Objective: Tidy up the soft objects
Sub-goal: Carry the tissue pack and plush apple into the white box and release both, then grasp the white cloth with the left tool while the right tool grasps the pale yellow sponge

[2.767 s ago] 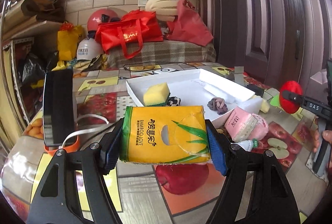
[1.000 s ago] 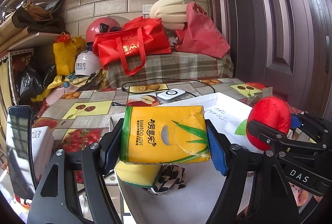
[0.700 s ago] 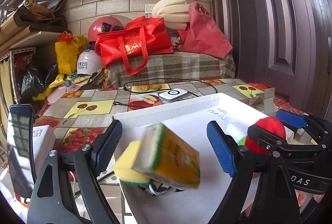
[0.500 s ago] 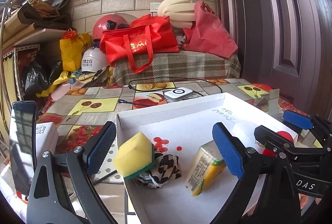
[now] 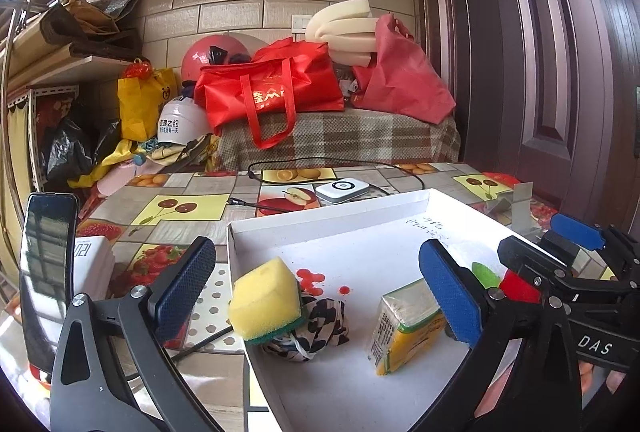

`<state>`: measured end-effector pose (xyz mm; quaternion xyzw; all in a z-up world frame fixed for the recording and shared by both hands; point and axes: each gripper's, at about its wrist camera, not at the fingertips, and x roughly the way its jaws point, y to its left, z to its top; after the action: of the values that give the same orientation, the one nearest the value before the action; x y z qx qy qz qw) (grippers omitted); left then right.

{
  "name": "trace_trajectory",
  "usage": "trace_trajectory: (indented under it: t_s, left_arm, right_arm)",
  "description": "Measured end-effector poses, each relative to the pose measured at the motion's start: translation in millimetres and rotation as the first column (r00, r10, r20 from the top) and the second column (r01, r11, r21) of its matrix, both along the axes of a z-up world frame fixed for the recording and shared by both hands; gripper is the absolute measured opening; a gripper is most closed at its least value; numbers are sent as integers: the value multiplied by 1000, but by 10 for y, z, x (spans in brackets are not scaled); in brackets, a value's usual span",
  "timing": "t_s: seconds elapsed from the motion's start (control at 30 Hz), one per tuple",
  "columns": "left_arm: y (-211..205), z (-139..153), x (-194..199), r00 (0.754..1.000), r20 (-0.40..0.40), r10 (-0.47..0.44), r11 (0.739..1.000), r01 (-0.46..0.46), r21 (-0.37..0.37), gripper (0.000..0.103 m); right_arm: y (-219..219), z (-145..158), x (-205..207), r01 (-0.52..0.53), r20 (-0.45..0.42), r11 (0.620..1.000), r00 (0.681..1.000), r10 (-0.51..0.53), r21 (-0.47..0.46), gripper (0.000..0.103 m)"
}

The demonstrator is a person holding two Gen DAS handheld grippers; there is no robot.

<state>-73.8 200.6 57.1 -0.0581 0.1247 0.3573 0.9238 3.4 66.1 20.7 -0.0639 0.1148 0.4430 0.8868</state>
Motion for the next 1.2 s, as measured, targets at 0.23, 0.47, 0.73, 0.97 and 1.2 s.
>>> trace_trajectory:
  t_s: [0.23,0.47,0.73,0.97,1.2]
  left_arm:
    - [-142,-7,-249,998,-11,-61,998,61,-1,103]
    - [-376,-16,-627,987,-15,-163,987,163,10,103]
    - [-671,-158,-646,876,-194,-442,896,423,-134,103]
    - [-909,-317,-390,789,-339,-513,858,485,-169,102]
    - [-910,-444,-269,749,-402,-527,849,478,-224,102]
  right_arm:
    - [-130,-6,-30,30,2,1000,1000,-30,4,88]
    - [-455,-41,-61,10,-13,1000,1000,-10,-20,88]
    - [-1103,-148,353,37,-175,996,983,-50,-77,88]
    - [-1114,-339,595,3,-308,978,949,-68,-206,88]
    - [-723,-448,664,-47,-275,930,960,-59,-365,88]
